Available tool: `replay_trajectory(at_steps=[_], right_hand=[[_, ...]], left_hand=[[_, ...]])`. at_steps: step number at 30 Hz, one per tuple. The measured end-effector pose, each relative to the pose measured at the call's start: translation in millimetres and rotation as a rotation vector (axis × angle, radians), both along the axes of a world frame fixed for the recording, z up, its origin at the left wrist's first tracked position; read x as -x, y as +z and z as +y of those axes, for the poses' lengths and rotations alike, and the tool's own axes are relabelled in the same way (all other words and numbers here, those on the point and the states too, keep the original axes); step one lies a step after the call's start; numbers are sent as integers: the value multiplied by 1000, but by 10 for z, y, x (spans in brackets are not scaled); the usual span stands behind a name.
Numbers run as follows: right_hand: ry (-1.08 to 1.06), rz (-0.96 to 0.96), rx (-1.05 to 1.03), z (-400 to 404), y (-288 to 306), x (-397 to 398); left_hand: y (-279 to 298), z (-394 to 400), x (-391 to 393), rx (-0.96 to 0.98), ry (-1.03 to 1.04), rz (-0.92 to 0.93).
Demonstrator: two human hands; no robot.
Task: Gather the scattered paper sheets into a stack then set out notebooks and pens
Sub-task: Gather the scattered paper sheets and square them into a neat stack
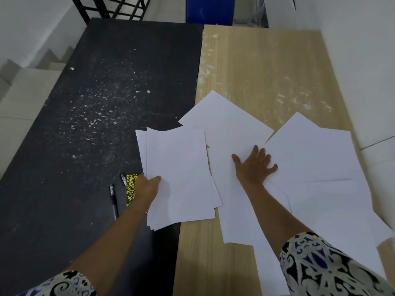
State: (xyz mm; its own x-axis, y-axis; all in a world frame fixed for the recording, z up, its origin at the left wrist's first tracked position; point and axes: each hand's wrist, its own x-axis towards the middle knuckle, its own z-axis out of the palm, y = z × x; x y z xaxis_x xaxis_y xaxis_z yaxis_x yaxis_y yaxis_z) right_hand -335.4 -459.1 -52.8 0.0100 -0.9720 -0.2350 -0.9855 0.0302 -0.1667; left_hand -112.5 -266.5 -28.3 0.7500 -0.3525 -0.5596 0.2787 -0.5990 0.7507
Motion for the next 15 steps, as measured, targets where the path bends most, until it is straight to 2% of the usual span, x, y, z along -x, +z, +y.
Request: replay_trajectory(at_steps=[4,7,10,15], right_hand=[[119,-33,81,6,90,-76],[242,-127,-1,20,38,-161],[251,-81,-82,12,-23,-209],[192,-65,-43,-23,-13,-182]], left_hand=[[11,4,21,20,0,-4],[19,15,29,23,-4,-7],[33,18,23,18,3,-8],[20,22,27,28,3,2]])
